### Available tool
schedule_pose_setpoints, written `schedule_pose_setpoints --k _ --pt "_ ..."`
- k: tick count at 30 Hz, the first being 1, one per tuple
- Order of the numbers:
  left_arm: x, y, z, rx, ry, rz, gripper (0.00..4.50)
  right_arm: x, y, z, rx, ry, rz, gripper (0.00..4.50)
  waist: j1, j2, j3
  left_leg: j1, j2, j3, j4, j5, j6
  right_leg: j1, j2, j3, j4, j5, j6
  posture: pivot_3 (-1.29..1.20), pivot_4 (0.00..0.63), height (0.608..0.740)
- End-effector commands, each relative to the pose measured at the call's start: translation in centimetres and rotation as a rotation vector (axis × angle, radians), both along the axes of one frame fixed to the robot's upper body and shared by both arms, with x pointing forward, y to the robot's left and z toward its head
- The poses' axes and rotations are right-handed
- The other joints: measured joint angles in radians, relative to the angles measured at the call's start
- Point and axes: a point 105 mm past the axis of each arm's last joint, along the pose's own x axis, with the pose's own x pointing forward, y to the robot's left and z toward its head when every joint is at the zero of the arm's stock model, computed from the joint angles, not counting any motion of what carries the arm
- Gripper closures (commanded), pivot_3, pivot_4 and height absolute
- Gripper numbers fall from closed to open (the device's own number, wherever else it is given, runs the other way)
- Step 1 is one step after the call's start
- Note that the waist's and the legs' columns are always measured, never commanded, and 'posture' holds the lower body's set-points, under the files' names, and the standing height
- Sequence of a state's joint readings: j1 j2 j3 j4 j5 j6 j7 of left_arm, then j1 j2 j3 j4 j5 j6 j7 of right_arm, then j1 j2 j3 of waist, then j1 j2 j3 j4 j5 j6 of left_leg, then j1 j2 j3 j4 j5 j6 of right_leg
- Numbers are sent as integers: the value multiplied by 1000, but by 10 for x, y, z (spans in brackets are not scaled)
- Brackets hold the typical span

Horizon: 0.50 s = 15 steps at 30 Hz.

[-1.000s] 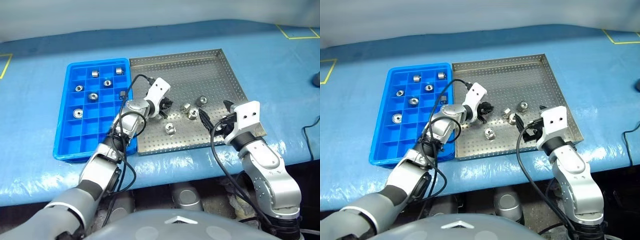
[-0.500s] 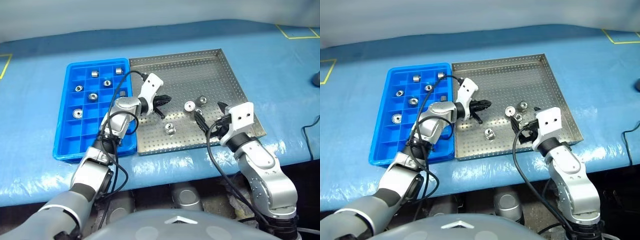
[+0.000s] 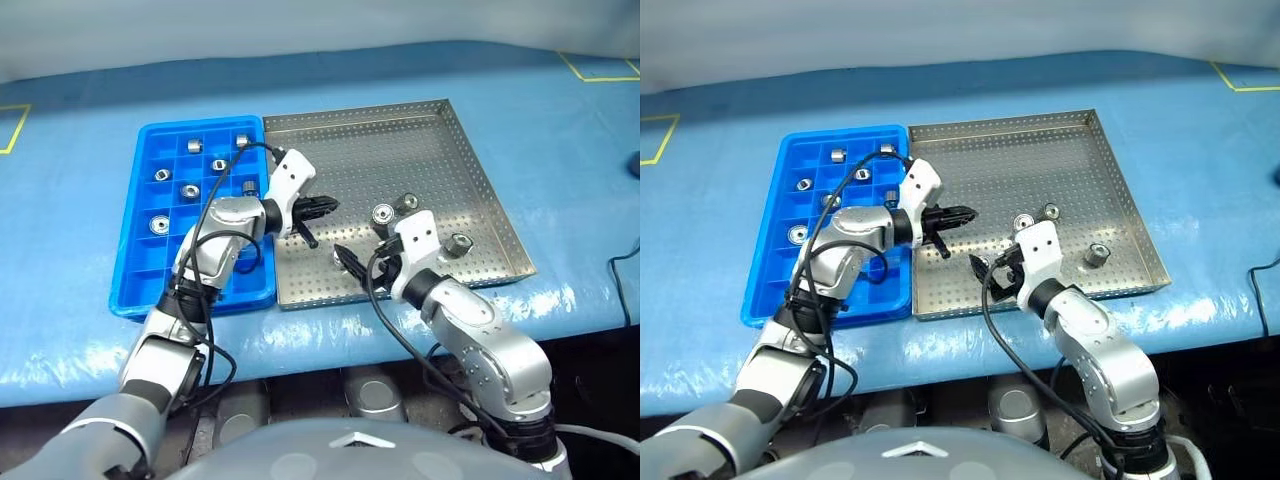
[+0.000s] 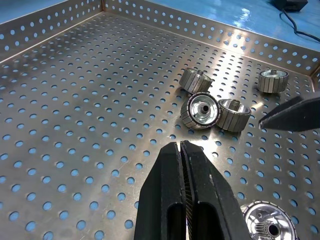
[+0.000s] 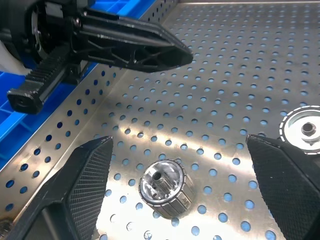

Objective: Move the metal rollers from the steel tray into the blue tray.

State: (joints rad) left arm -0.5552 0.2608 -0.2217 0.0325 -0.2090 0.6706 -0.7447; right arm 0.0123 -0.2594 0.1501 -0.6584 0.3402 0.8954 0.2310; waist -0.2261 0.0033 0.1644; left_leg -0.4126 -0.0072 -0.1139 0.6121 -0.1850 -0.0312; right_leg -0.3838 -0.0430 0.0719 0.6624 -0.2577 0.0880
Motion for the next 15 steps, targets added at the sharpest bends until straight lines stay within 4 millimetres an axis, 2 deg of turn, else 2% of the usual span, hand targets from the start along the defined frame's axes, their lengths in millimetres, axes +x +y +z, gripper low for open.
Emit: schedule_pose_setpoints --k 1,7,11,15 --pt "-3 1 19 -32 -63 -12 4427 0 11 -2 -6 28 37 0 3 0 0 0 0 0 0 0 0 0 0 0 0 0 0 -235 150 740" --pt "-1 4 21 -31 -81 20 4427 4 8 -32 -68 154 23 0 23 0 0 0 0 0 0 0 0 0 0 0 0 0 0 -214 150 740" --pt "-1 6 24 -36 -93 32 4427 8 1 -43 -111 192 -10 0 37 0 0 0 0 0 0 0 0 0 0 0 0 0 0 -205 150 740" --pt "0 11 27 -35 -111 54 4474 14 -7 -43 -124 188 -52 885 50 0 0 0 0 -1 -1 0 0 0 0 -1 0 0 0 -199 150 740"
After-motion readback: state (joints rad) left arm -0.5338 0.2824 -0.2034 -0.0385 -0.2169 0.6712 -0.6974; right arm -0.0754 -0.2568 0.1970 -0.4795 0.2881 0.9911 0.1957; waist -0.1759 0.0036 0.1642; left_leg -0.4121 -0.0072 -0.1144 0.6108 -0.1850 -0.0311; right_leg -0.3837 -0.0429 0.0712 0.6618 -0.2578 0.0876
